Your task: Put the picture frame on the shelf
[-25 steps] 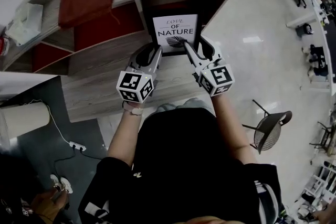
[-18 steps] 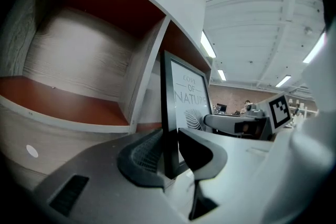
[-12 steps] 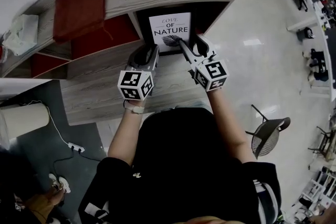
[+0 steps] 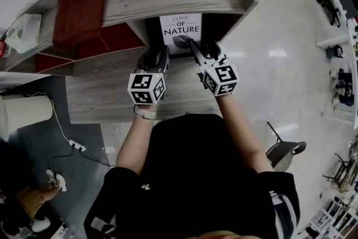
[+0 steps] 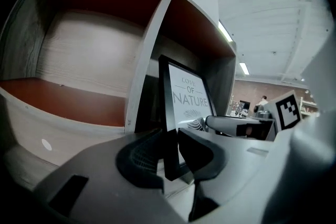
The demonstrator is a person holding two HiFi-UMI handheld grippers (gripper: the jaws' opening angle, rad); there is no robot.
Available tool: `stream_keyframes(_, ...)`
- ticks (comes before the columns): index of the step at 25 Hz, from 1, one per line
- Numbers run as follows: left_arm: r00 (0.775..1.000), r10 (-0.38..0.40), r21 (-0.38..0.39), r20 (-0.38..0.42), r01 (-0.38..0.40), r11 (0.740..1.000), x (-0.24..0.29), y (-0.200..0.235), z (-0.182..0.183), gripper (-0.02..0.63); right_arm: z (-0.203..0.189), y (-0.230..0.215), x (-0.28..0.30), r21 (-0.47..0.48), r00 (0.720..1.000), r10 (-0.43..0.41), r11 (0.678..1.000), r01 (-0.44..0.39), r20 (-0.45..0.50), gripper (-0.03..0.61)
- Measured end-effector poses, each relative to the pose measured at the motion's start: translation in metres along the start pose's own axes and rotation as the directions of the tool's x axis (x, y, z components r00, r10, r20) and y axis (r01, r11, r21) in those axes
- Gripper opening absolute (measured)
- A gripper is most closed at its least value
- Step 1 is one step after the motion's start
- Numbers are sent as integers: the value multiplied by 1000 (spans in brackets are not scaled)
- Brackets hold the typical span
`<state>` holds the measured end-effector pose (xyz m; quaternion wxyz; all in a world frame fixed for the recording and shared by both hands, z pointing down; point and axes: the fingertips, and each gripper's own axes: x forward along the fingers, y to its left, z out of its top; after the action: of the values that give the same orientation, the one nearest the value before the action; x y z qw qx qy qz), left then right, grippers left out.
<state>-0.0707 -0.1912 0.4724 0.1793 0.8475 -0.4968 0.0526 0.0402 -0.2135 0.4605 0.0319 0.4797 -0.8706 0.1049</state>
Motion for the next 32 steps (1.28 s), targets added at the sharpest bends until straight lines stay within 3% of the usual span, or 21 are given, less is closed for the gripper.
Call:
stream_keyframes(10,996,87,-12,-10,-87,996,15,8,-5,87,-8,-12,12,8,998,-67,998,67,-10,181)
stream_keyframes(24,990,139,-35,-24,-140,990,31,13,-17,87,-20,-25,21,21,989,-146,989,147,-36,181)
stream_keyframes(32,992,126,-23,-16,-126,992,26,11,-16,89,-19,-28,21,23,983,-182,983,183,-22,187)
